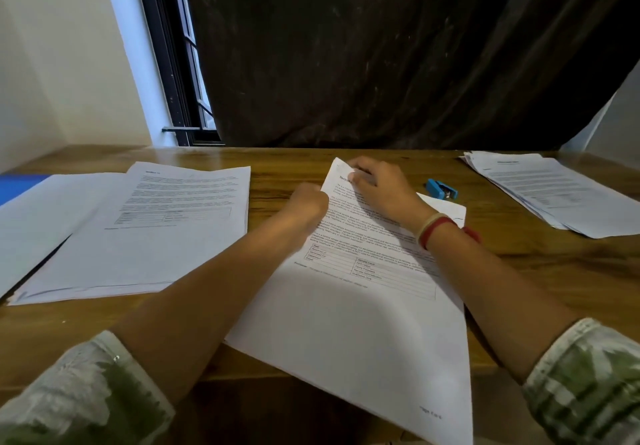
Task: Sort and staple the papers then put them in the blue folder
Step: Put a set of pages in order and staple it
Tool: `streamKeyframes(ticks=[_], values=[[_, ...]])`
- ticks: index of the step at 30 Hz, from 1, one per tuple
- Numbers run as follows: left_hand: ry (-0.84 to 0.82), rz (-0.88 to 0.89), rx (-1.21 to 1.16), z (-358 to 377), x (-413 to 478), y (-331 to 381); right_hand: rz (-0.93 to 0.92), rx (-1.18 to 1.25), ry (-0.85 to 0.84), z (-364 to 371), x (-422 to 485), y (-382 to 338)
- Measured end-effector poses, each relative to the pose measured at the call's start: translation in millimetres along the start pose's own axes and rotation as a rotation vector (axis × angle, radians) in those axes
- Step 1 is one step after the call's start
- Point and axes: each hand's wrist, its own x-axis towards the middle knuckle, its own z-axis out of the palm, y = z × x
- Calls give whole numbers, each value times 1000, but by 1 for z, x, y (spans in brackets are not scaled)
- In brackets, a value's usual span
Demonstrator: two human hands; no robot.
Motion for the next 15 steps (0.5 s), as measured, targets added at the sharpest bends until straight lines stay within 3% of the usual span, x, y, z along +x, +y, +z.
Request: streamKeyframes(ticks=[6,15], values=[[-32,-4,46,0,-5,1,68,205,4,3,-1,5],[-67,26,103,-3,-6,2,72,263,-38,2,-3,-1]])
